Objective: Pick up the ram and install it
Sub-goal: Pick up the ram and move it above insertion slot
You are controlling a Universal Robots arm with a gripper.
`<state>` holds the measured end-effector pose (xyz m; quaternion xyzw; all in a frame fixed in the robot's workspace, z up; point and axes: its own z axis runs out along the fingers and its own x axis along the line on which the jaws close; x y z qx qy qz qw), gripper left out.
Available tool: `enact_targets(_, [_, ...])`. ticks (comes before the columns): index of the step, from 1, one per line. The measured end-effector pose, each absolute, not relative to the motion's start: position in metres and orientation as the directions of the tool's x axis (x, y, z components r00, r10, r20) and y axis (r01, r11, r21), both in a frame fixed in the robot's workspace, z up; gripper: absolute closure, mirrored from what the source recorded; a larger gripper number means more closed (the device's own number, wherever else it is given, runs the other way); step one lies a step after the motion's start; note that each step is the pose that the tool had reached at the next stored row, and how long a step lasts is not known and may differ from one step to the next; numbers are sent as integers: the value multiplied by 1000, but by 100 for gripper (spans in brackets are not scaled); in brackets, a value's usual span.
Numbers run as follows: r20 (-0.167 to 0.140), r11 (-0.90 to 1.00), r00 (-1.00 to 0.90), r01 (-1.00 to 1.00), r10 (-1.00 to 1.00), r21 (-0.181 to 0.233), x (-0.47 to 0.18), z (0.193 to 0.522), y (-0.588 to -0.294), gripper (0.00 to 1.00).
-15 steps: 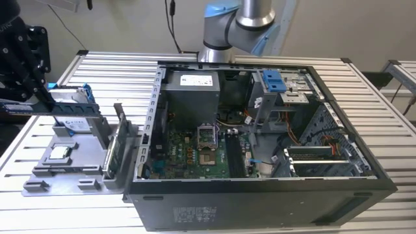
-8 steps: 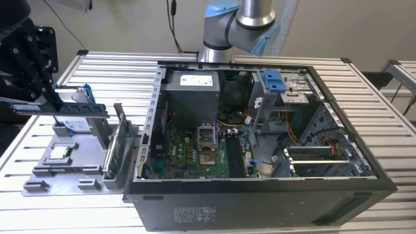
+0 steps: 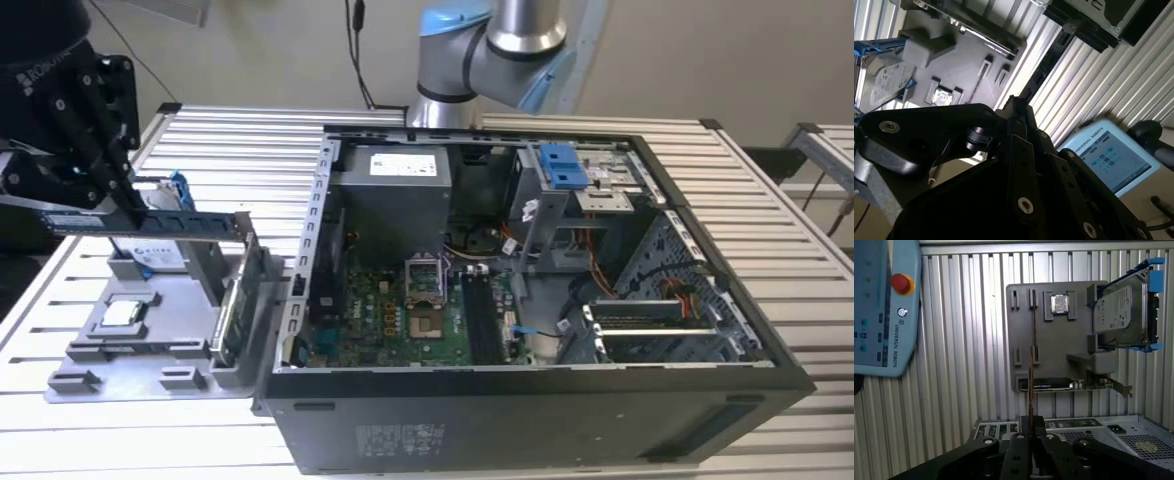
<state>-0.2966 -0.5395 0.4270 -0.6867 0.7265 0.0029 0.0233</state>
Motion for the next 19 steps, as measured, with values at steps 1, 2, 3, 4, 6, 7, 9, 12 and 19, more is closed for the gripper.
enact_targets(1, [-38,57,-56,-998,-998,-28,-295,427,-540,86])
enact_targets(2, [-38,57,-56,-998,-998,-28,-294,427,-540,86])
enact_targets(3, [-38,57,-56,-998,-998,-28,-292,427,-540,86])
enact_targets(4, [-38,57,-56,-998,-998,-28,-290,427,-540,86])
enact_targets(6, [-38,57,-56,-998,-998,-28,-287,427,-540,86])
enact_targets(7, [-38,57,-56,-998,-998,-28,-285,427,-540,86])
enact_targets(9, [-38,57,-56,-998,-998,-28,-282,427,-540,86])
enact_targets(12, [-38,57,-56,-998,-998,-28,-276,427,-540,86])
enact_targets(19, [-38,57,-56,-998,-998,-27,-264,427,-540,86])
